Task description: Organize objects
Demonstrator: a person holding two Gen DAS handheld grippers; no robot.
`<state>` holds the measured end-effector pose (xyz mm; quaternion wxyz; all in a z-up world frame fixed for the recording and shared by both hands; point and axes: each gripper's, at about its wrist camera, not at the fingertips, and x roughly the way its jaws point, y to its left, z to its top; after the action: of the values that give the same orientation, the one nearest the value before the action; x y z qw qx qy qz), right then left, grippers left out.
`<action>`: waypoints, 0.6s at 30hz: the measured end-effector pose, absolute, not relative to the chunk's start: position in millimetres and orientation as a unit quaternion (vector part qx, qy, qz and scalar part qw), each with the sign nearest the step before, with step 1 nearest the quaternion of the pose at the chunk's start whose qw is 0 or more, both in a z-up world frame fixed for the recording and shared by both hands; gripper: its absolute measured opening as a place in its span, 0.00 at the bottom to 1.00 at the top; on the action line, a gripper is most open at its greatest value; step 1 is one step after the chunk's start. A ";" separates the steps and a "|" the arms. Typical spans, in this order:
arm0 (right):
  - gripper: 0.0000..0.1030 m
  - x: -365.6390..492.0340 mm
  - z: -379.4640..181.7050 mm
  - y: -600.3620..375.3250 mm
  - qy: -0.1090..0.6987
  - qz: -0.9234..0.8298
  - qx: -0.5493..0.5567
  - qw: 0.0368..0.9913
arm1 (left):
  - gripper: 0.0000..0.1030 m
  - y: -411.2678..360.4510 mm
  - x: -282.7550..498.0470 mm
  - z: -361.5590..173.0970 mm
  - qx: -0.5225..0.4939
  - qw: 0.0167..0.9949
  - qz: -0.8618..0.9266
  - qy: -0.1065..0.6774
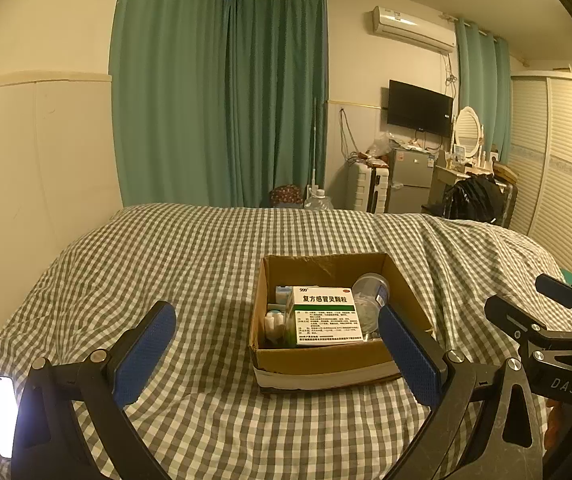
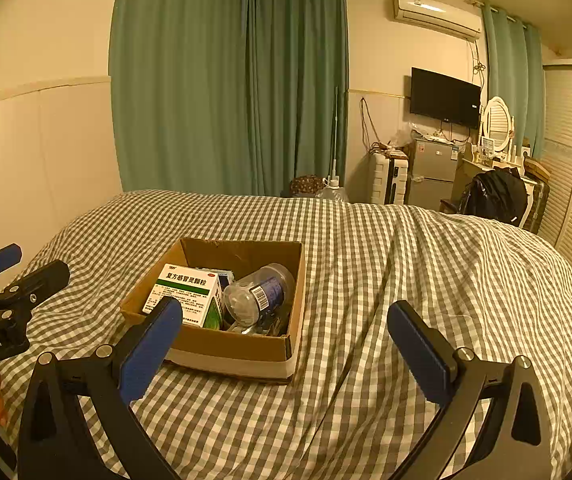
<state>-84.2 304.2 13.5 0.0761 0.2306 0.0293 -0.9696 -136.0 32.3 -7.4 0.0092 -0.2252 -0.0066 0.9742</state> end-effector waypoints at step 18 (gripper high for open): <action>1.00 -86.0 10.8 298.0 0.033 -0.968 0.237 0.075 | 1.00 34.2 -135.5 -6.9 -0.232 0.001 0.973 -0.008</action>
<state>-86.0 298.0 10.8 0.0750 0.2366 0.0330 -0.9681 -135.5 34.2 -6.9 0.0012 -0.2323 -0.0080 0.9726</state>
